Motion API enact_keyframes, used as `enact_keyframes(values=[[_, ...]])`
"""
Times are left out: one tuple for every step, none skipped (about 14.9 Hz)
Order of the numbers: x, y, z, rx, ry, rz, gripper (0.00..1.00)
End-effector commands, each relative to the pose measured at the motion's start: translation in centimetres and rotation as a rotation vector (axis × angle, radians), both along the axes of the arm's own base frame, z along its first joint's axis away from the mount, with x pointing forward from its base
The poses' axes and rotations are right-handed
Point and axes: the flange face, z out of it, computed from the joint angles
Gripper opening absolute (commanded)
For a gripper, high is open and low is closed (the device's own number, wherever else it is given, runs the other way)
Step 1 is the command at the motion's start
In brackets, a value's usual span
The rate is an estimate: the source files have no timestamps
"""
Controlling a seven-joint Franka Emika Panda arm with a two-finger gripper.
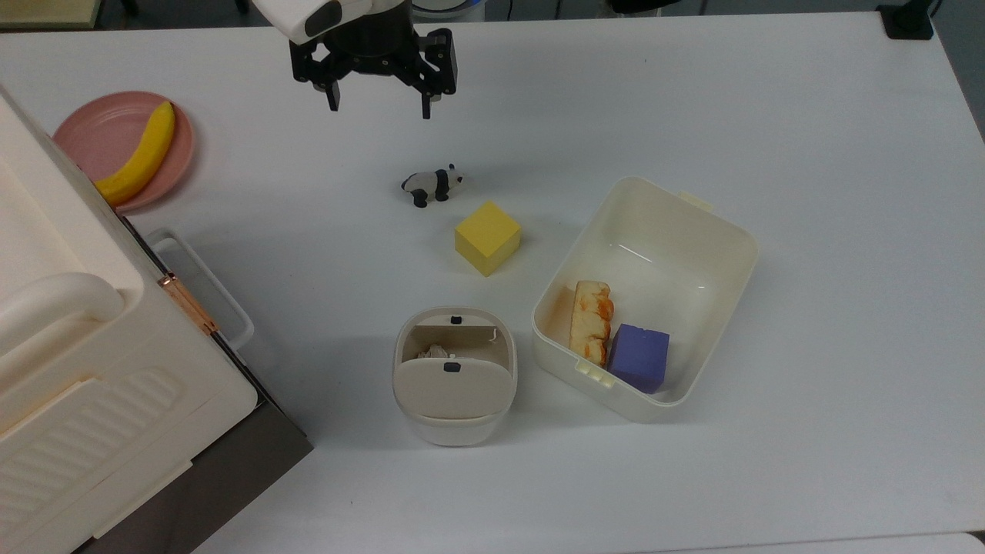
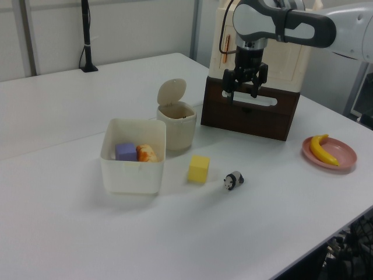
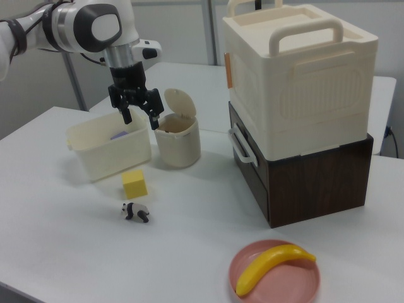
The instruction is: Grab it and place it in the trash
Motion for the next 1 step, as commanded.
enact_keyframes(values=[[-1.01,0.17,0.40,0.023,0.009,0.025,1.00]])
